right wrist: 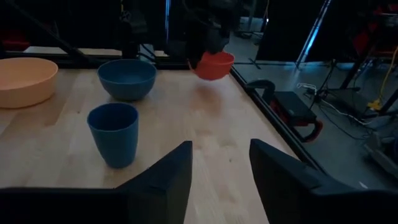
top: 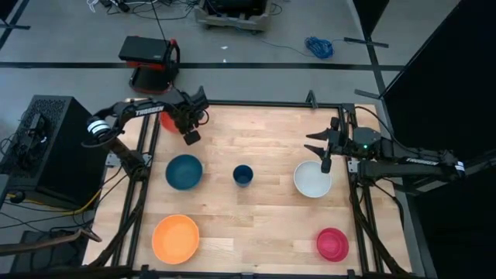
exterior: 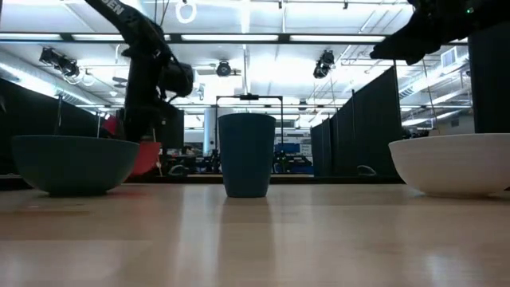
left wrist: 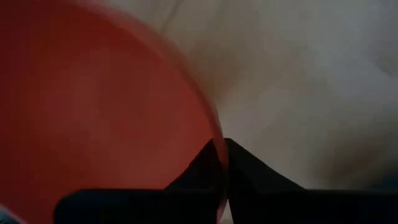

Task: Nest bowls inside each other
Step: Stack the orange bowl on top of the light orange bowl

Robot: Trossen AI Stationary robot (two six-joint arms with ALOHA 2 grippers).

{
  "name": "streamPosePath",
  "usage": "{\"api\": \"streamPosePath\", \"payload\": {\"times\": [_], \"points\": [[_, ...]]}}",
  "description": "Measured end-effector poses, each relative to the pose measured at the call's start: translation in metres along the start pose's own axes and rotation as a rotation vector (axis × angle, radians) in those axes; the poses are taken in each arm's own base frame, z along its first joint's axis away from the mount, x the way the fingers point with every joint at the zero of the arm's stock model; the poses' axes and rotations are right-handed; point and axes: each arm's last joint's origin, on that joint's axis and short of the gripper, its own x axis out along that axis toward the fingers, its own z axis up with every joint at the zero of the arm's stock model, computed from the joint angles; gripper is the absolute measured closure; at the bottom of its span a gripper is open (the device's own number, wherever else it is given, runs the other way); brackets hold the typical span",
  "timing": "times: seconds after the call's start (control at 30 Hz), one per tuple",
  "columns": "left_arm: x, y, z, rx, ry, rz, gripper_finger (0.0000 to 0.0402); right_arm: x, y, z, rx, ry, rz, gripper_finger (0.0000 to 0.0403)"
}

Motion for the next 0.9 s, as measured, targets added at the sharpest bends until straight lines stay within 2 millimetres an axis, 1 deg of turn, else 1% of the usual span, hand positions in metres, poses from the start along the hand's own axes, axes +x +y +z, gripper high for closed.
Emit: {"api": "streamPosePath", "payload": {"times": [0.1,0.17,0.27,0.37,0.4,0.5,0.63,0.77,0.9], "points": [[-0.029,-0.004,-0.002,0.009,-0.049,-0.026,0.0401,0.000,0.000,-0.001,-0.001,0.006,0.001,0.0273],[-0.051,-0.010,-0.009,0.024,-0.082,-0.080,0.0401,0.000,0.000,-0.001,-0.002,0.005,0.000,0.0279],[-0.084,-0.022,-0.027,0.033,-0.145,-0.171,0.0401,0.000,0.000,-0.001,-0.002,0.007,0.001,0.0285],[-0.105,-0.037,-0.052,0.013,-0.163,-0.215,0.0402,0.000,0.000,-0.002,-0.004,0.016,0.002,0.0288],[-0.110,-0.044,-0.060,0.007,-0.172,-0.226,0.0402,0.000,0.000,-0.001,-0.005,0.015,0.002,0.0288],[-0.118,-0.076,-0.070,0.000,-0.193,-0.271,0.0402,0.000,0.000,-0.001,-0.006,0.015,0.002,0.0282],[-0.127,-0.115,-0.093,-0.008,-0.201,-0.344,0.0402,0.000,0.000,-0.001,-0.007,0.015,0.002,0.0272],[-0.135,-0.148,-0.124,-0.013,-0.184,-0.426,0.0402,0.000,0.000,-0.001,-0.008,0.015,0.001,0.0263],[-0.141,-0.172,-0.161,-0.016,-0.137,-0.507,0.0402,0.000,0.000,-0.001,-0.009,0.015,0.001,0.0253]]}}
